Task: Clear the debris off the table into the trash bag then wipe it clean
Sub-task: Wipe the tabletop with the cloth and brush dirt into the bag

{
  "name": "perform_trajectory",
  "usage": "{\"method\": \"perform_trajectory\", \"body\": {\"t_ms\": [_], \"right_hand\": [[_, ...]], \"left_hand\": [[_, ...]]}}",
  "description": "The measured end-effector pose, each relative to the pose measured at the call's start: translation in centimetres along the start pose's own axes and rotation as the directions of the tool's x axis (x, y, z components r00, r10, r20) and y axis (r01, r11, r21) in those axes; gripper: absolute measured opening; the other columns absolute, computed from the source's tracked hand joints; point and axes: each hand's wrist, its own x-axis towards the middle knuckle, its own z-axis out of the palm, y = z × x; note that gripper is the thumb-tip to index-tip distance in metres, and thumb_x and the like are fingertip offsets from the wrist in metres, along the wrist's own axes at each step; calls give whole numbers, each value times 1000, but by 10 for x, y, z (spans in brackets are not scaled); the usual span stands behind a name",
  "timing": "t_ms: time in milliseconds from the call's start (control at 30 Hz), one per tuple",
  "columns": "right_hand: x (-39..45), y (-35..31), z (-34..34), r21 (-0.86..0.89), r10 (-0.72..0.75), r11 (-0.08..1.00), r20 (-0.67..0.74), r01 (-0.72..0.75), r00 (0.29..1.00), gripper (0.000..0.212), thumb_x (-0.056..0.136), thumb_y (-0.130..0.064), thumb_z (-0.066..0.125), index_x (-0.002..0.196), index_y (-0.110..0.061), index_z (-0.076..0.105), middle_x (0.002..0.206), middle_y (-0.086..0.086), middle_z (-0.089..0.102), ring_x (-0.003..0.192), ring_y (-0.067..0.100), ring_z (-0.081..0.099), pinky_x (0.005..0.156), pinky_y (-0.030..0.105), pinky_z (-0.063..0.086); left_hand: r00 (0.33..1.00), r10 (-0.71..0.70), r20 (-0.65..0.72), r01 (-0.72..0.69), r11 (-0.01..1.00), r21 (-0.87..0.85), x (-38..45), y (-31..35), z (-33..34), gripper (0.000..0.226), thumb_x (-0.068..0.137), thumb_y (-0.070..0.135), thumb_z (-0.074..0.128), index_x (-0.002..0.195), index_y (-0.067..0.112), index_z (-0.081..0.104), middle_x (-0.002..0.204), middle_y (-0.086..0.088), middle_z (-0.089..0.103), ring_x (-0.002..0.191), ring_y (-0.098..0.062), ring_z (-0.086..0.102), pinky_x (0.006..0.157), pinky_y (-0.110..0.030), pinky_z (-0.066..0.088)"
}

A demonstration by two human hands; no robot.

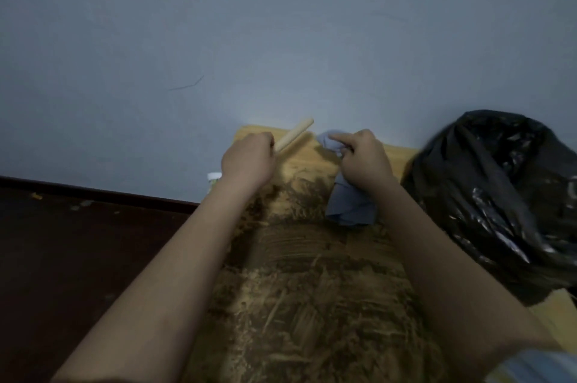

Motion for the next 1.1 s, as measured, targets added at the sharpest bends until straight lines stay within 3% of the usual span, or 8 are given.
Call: {"method": "perform_trajectory", "body": {"t_ms": [100,233,367,667,767,1000,1100], "right_hand": [[-18,11,-4,58,87,995,-231,-76,969,46,93,-1,44,131,-24,60,118,16,50,107,35,46,76,30,35],[-31,18,-3,103,105,992,-329,-75,938,42,96,-1,43,130,-18,60,120,17,49,109,36,45,85,36,36],[-32,28,-6,160,108,986,-411,-45,905,41,95,0,44,129,-18,61,121,17,48,110,33,41,85,33,34],[-38,33,-20,194,60,981,-397,20,916,41,96,1,43,130,-15,60,124,17,47,115,33,39,87,31,32],[-47,23,-34,225,22,971,-422,81,906,40,96,2,45,129,-13,61,125,18,48,115,35,42,91,33,36],[-84,3,-88,300,-23,936,-464,182,885,40,98,-2,47,131,-19,60,129,11,44,121,26,40,97,24,34],[-102,3,-120,318,-16,928,-486,194,874,38,97,-2,50,130,-18,60,128,12,45,121,28,43,100,32,39]], "left_hand": [[992,128,-11,-124,976,181,23,15,11,21,96,18,44,109,12,58,106,-11,57,99,-33,55,68,-37,39],[954,285,92,-298,871,391,48,37,32,25,97,14,44,120,15,54,118,-10,54,111,-31,50,78,-38,38],[928,340,152,-370,799,473,68,53,56,28,96,14,45,123,20,53,120,-6,54,114,-28,48,85,-37,38],[943,241,229,-316,866,389,67,60,61,38,95,14,45,132,20,48,128,-9,51,118,-30,49,92,-39,40],[937,269,225,-335,876,346,57,69,45,42,96,11,39,137,22,45,136,-9,47,121,-31,48,96,-39,37],[923,384,-2,-380,913,151,13,116,-21,37,97,16,47,133,21,52,133,-9,53,115,-32,52,90,-36,38],[912,397,-105,-392,918,63,-17,138,-49,31,97,20,47,127,20,58,126,-9,57,113,-31,51,88,-36,39]]}}
